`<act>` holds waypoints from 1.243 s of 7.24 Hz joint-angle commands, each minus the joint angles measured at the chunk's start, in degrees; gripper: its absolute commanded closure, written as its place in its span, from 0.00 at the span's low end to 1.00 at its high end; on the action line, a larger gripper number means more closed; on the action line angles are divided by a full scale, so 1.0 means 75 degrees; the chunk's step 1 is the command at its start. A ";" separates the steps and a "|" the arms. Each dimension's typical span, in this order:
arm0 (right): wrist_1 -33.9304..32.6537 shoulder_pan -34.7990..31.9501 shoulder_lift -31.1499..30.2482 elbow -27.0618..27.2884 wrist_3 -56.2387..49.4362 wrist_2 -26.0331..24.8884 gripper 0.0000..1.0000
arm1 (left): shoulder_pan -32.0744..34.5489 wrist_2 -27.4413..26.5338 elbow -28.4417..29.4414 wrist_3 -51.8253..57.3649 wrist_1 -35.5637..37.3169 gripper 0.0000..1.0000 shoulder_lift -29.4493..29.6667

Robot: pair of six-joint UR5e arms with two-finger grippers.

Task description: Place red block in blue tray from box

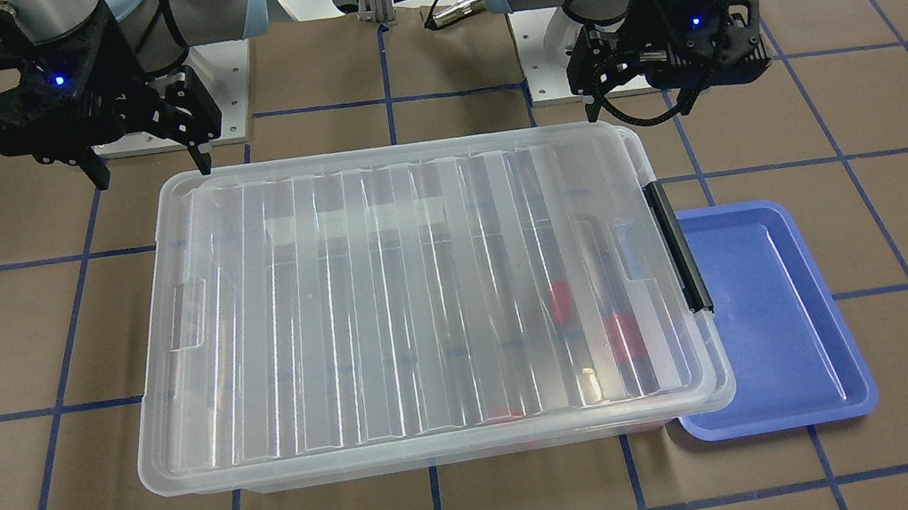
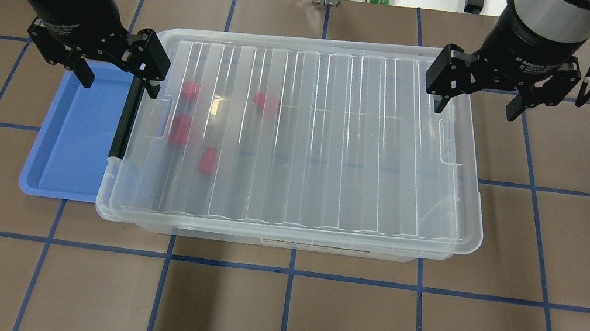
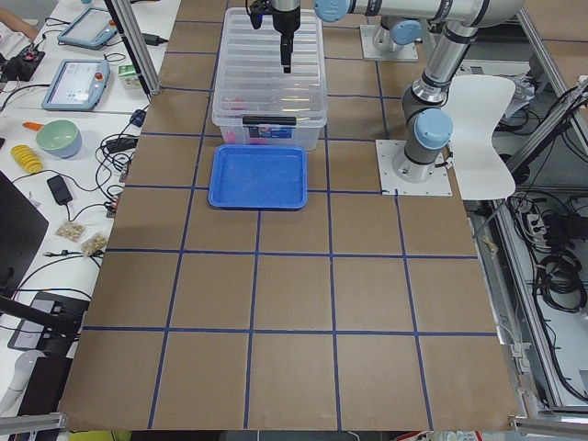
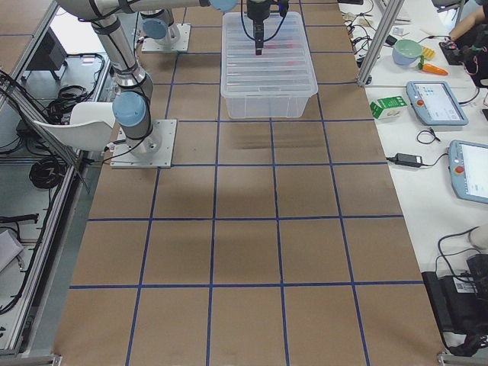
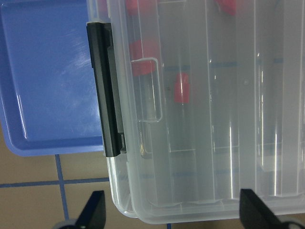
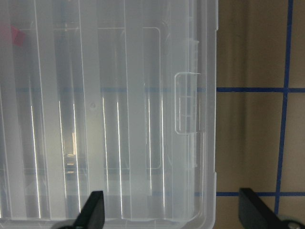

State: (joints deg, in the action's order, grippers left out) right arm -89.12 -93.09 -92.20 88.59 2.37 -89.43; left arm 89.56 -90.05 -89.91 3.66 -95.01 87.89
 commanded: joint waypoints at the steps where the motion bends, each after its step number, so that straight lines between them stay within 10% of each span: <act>1: 0.0000 0.0002 0.0000 0.0000 0.0023 0.0006 0.00 | -0.0011 0.0007 0.0012 0.0004 0.0000 0.00 0.0000; 9: 0.0354 0.1197 0.1064 -0.0577 -0.0713 0.0077 0.00 | -0.0023 0.0007 0.0012 -0.0043 0.0082 0.00 0.0000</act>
State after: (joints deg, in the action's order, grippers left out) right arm -85.03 -84.57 -86.45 82.86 -1.77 -88.73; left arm 89.39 -90.01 -89.82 3.18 -94.40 87.89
